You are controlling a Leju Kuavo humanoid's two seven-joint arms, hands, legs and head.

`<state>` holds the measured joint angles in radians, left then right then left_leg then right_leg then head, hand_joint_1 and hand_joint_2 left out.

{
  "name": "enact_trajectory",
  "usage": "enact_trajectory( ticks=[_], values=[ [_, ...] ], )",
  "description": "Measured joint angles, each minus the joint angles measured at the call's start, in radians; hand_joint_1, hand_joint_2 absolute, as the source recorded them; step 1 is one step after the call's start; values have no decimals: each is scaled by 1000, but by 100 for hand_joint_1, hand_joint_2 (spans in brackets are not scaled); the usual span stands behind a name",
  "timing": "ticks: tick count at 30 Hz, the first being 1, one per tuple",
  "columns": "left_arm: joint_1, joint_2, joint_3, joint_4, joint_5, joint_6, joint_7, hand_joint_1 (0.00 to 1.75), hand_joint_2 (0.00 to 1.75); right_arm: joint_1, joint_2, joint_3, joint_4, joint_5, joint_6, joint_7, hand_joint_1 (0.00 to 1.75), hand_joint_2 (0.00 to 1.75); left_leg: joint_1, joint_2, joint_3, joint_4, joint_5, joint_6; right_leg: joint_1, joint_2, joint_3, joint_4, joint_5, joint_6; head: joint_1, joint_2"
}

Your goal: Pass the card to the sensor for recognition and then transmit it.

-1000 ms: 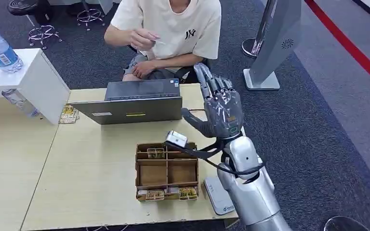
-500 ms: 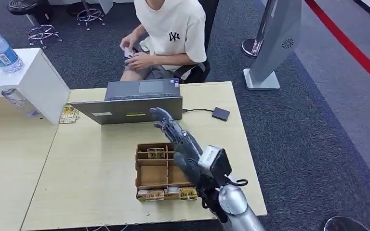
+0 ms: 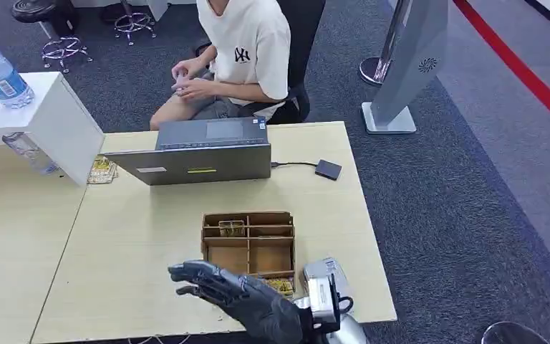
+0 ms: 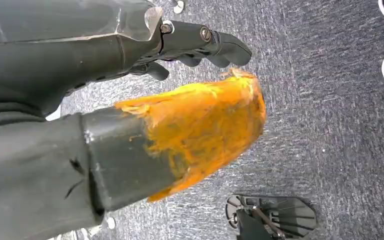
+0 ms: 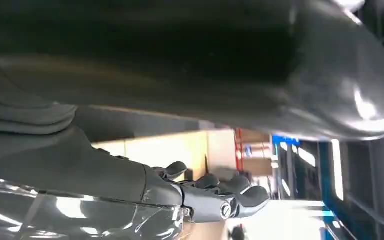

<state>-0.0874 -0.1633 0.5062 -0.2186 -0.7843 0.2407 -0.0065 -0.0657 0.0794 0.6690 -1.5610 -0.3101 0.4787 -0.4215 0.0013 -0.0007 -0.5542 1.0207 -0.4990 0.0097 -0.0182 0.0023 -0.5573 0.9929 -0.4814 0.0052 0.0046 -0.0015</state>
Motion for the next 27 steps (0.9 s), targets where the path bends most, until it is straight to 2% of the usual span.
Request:
enact_trajectory(
  ticks=[6,7,12,23,27],
  values=[
    [0,0,2,0,-11,-1,0,0,0,26,-33,56,18,27,74,-25,0,0,0,0,0,0,0,0,0,0,0,0,0,0,0,0],
    [0,0,2,0,-11,-1,0,0,0,33,-37,64,23,32,80,-32,0,175,0,0,0,0,0,0,0,0,0,0,0,0,0,0],
    [0,0,17,0,-8,0,0,0,0,56,-56,82,56,53,79,-55,0,175,0,0,0,0,0,0,0,0,0,0,0,0,0,0],
    [0,0,19,0,-8,0,0,0,0,59,-61,84,64,68,63,-56,0,175,0,0,0,0,0,0,0,0,0,0,0,0,0,0],
    [1,0,26,0,-8,0,-3,0,0,61,-66,84,74,100,28,-51,0,175,0,0,0,0,0,0,0,0,0,0,0,0,0,0]
  ],
)
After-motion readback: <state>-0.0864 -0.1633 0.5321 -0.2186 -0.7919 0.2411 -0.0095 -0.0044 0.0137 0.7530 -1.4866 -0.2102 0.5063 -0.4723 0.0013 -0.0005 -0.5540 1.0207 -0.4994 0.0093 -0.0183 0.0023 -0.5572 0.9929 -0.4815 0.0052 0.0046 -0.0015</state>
